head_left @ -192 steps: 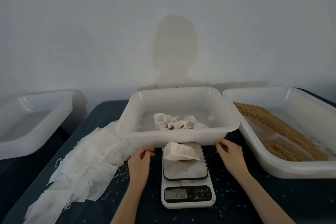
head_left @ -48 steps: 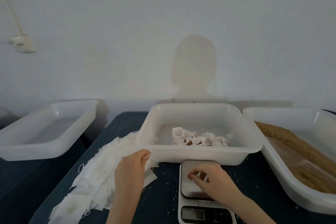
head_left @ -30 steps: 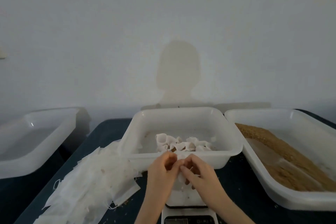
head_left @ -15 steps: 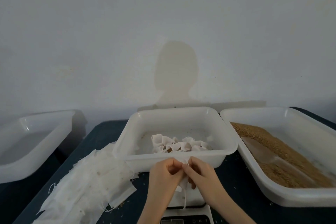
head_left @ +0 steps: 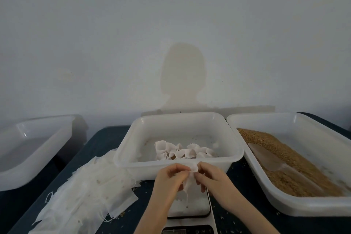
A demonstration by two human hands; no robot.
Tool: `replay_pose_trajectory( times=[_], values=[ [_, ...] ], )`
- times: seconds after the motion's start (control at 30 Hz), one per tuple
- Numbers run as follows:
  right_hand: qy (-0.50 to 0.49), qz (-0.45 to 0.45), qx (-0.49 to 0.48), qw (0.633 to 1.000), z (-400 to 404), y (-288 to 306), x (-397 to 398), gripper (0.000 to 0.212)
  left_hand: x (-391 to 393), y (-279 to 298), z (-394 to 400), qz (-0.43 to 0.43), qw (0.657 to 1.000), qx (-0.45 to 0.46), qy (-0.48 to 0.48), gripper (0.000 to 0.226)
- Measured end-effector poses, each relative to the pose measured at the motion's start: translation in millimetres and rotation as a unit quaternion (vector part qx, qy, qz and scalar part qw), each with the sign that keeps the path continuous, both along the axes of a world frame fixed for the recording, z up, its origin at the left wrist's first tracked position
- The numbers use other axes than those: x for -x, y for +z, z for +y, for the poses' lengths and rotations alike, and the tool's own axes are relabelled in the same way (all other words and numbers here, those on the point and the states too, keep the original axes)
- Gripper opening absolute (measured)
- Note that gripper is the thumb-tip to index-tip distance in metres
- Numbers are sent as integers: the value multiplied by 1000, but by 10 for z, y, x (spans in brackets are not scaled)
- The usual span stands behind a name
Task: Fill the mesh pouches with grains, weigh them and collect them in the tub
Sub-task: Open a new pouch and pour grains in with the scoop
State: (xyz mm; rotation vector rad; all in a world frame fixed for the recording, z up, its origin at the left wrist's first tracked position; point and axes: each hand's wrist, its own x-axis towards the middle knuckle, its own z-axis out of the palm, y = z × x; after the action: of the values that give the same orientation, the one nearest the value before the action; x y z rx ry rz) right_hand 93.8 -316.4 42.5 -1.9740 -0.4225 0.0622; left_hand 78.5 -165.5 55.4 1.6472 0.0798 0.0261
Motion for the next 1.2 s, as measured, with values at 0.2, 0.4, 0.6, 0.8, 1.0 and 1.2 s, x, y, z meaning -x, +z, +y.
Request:
replay_pose_trajectory(
  times=[0.2, 0.4, 0.6, 0.8, 1.0, 1.2],
  values=[
    [-199, -115, 225, 947, 38, 29, 58, 23, 33, -43, -168, -159, 944, -282, 63, 17],
    [-175, -99, 195, 960, 96, 26, 44, 10, 16, -67, -295, -194, 936, -283, 84, 28],
    [-198, -166, 273, 927, 53, 57, 83, 26, 27, -77, -253, -187, 900, -370, 134, 37],
    [-158, -194, 303, 920, 62, 64, 127, 29, 79, -27, -350, -209, 883, -400, 133, 29],
    [-133, -180, 356, 907, 80, 46, 122, 27, 71, -4, -371, -231, 891, -373, 114, 31],
    [-171, -157, 374, 898, 74, 98, 115, 36, 55, 34, -350, -220, 878, -421, 60, 19]
  ],
)
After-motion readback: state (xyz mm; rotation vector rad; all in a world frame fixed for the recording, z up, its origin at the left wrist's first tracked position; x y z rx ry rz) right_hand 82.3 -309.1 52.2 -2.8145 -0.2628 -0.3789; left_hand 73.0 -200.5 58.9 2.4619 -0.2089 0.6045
